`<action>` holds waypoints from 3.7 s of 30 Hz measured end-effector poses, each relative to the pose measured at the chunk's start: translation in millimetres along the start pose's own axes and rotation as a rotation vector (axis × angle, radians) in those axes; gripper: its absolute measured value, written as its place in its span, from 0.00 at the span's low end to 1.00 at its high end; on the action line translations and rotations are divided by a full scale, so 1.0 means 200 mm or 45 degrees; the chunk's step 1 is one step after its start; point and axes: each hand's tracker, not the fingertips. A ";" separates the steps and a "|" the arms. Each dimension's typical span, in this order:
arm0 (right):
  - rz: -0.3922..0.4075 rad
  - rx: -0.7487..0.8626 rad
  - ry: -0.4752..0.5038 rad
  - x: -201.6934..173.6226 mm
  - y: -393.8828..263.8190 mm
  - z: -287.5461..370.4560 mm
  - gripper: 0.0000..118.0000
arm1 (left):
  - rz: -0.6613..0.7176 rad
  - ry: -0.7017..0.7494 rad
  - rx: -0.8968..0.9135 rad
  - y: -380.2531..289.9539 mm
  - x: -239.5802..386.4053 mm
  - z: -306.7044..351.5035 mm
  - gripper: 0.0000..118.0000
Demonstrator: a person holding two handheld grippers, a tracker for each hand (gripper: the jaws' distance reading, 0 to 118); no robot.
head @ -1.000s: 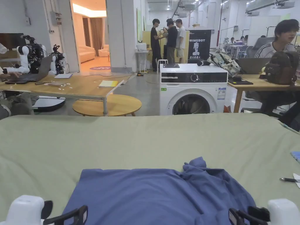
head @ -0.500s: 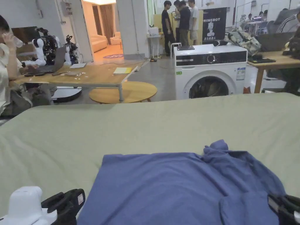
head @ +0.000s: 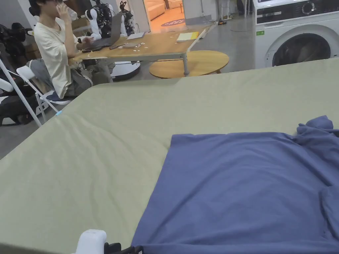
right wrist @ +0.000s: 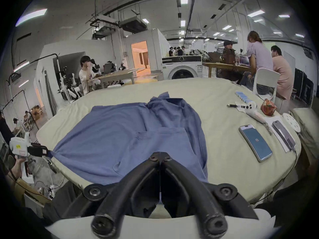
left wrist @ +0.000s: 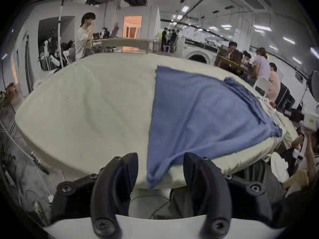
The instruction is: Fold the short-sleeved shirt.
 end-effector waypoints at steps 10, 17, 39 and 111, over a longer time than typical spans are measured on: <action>-0.035 -0.039 -0.138 0.14 -0.09 0.11 0.00 | -0.089 0.101 -0.130 0.02 0.06 -0.08 0.00; -0.022 -0.169 -0.186 0.32 -0.25 0.09 0.50 | -0.094 0.107 -0.161 0.04 0.06 -0.14 0.00; -0.210 -0.104 -0.060 0.39 0.03 -0.15 0.02 | 0.026 -0.011 0.089 0.44 0.01 -0.10 0.00; -0.223 -0.354 -0.180 0.36 0.00 -0.70 0.03 | 0.088 0.076 -0.162 0.58 0.07 -0.72 0.02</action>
